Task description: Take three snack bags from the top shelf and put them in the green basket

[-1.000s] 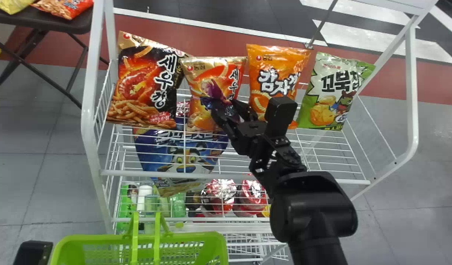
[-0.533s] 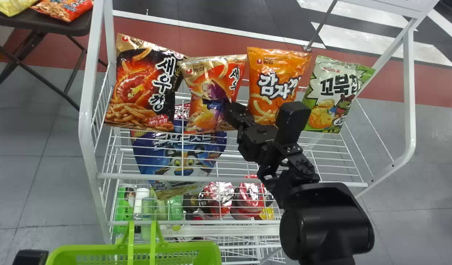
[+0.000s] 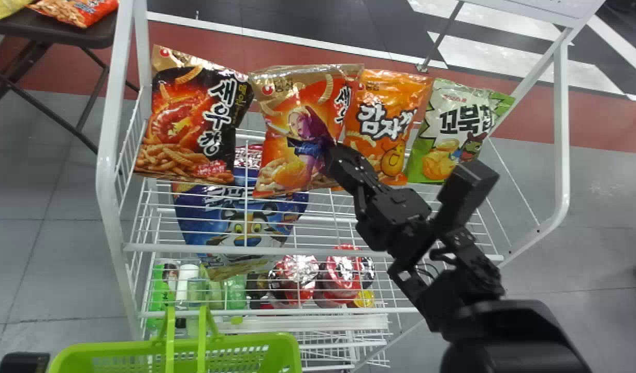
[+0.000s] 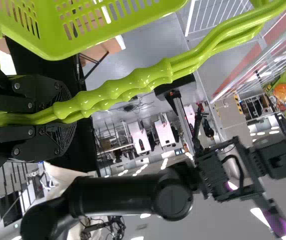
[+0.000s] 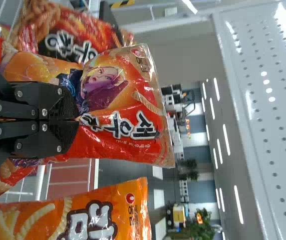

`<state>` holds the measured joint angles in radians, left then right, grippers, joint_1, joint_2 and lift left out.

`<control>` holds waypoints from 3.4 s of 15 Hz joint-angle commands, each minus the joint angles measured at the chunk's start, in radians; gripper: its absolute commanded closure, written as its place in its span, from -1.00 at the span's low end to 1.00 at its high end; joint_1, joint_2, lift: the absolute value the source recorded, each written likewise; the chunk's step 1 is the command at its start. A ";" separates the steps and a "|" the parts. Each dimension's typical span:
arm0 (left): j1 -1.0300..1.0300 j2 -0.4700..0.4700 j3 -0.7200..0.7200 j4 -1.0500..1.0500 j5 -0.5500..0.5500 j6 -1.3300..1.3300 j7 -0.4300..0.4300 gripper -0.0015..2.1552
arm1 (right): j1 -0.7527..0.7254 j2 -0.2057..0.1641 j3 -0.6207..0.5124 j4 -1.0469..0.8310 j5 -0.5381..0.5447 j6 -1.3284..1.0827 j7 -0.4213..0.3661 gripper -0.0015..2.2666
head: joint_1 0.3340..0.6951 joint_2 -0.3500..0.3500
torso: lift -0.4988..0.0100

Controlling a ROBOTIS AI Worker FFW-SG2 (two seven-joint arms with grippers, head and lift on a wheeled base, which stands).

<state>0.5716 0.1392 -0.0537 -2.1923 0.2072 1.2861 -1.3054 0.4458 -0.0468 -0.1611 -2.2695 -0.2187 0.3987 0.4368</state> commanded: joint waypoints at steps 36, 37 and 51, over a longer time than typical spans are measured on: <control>0.040 -0.013 -0.015 -0.104 0.021 -0.041 0.037 0.76 | 0.297 -0.053 0.028 0.028 -0.079 -0.163 0.195 -0.95 | 1.00 -1.00 | 0.82; 0.039 -0.013 -0.025 -0.106 0.018 -0.038 0.046 0.76 | 0.268 -0.045 0.023 0.064 -0.079 -0.277 0.183 -0.95 | 1.00 -1.00 | 0.82; 0.021 -0.010 -0.046 -0.081 0.008 -0.023 0.058 0.76 | -0.337 -0.034 0.002 0.682 0.104 -0.577 -0.242 -0.92 | 1.00 -1.00 | 0.82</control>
<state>0.5952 0.1288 -0.0997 -2.2815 0.2143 1.2633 -1.2482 0.1440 -0.0817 -0.1559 -1.6370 -0.1281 -0.1855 0.2080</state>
